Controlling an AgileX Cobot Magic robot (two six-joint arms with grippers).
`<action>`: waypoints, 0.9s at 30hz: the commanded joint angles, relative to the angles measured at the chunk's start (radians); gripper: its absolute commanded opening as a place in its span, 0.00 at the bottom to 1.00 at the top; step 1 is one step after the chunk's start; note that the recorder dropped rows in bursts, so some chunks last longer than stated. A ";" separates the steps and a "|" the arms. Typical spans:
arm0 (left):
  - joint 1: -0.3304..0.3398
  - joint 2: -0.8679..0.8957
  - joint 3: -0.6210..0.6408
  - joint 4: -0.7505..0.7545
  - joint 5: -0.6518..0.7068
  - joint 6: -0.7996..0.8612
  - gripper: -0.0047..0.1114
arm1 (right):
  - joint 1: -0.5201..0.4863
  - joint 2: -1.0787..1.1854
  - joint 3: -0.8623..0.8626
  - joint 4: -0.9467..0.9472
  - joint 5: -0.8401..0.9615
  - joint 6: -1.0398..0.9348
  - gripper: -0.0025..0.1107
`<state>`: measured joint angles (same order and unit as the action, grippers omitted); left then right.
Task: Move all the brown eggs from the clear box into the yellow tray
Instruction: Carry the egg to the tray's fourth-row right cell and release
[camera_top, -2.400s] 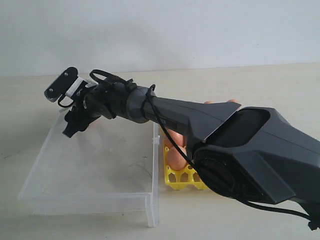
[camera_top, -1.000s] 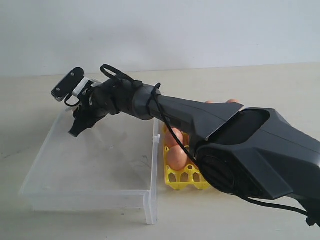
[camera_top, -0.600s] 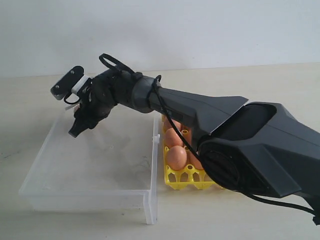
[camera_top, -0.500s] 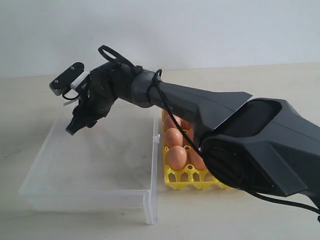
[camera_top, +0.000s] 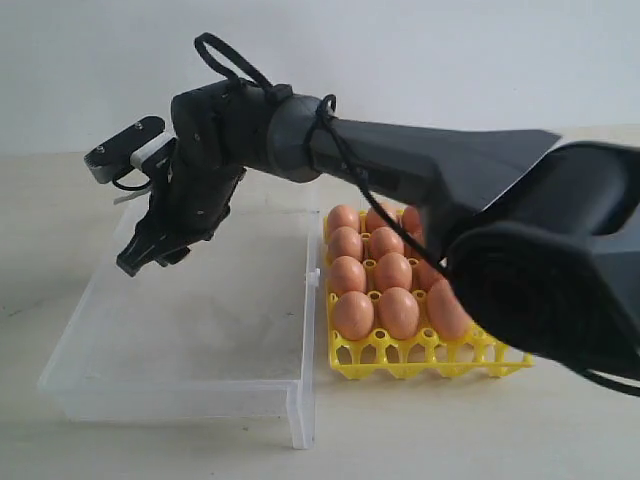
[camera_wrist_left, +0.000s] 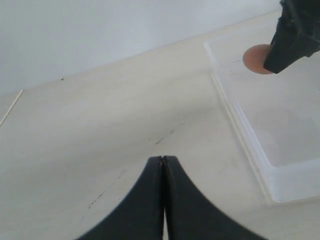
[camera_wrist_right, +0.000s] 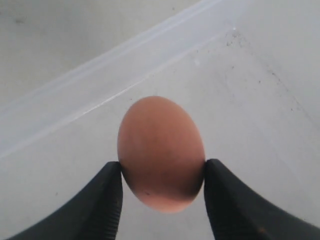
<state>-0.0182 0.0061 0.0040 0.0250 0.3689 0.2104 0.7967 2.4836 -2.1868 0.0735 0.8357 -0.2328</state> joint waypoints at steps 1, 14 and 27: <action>-0.005 -0.006 -0.004 0.000 -0.008 -0.005 0.04 | -0.008 -0.180 0.267 -0.005 -0.177 -0.010 0.02; -0.005 -0.006 -0.004 0.000 -0.008 -0.005 0.04 | -0.050 -0.734 1.301 0.111 -1.221 0.047 0.02; -0.005 -0.006 -0.004 0.000 -0.008 -0.005 0.04 | -0.195 -1.022 1.729 0.156 -1.331 0.042 0.02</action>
<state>-0.0182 0.0061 0.0040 0.0250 0.3689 0.2104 0.6171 1.4844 -0.4961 0.2289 -0.4587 -0.1885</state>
